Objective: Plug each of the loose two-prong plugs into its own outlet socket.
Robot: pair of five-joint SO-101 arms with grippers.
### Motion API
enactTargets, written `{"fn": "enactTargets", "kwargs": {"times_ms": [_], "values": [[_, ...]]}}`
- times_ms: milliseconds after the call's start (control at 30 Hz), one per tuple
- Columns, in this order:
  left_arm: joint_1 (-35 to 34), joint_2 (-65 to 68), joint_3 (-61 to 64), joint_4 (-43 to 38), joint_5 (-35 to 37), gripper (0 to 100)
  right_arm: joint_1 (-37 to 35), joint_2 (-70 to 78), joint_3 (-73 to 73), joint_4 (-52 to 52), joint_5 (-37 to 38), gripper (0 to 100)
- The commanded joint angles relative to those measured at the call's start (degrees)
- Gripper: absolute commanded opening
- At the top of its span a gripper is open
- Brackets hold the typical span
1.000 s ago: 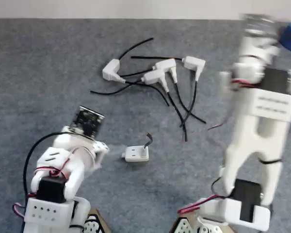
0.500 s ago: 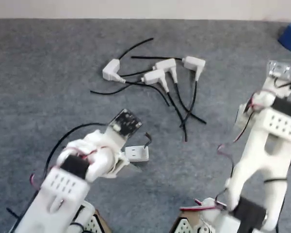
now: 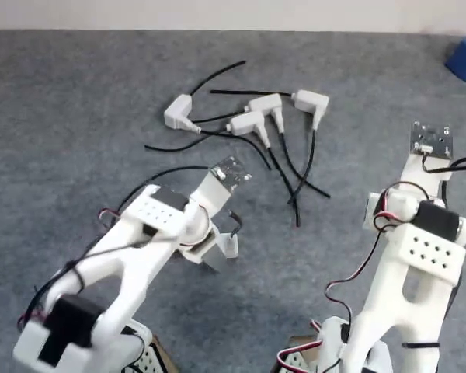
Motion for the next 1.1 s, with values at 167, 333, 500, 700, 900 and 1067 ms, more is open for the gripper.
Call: {"fn": "enactTargets", "kwargs": {"times_ms": [167,333,500,700,900,1067], "values": [[4.9,7.3,-2.7,-0.6,-7.8,15,-0.3,-2.8,-0.5,1.0,0.7,32.9],[4.4,7.8,-5.1,-0.4,-8.2,11,-0.4,-2.8,-0.5,2.5,0.8,32.9],[3.8,7.8,-8.0,-0.4,-8.2,19,-0.4,-2.8,-0.5,2.6,0.8,32.9],[4.2,7.9,-10.2,-0.4,-15.5,0,-0.4,-2.8,-0.5,2.8,0.9,32.9],[-0.2,8.0,-15.3,-3.3,-18.6,3,-2.9,-2.8,-0.5,7.0,1.8,32.9],[-3.9,8.0,-20.9,-11.1,-18.4,3,-4.9,-3.0,1.1,7.9,1.4,32.9]]}}
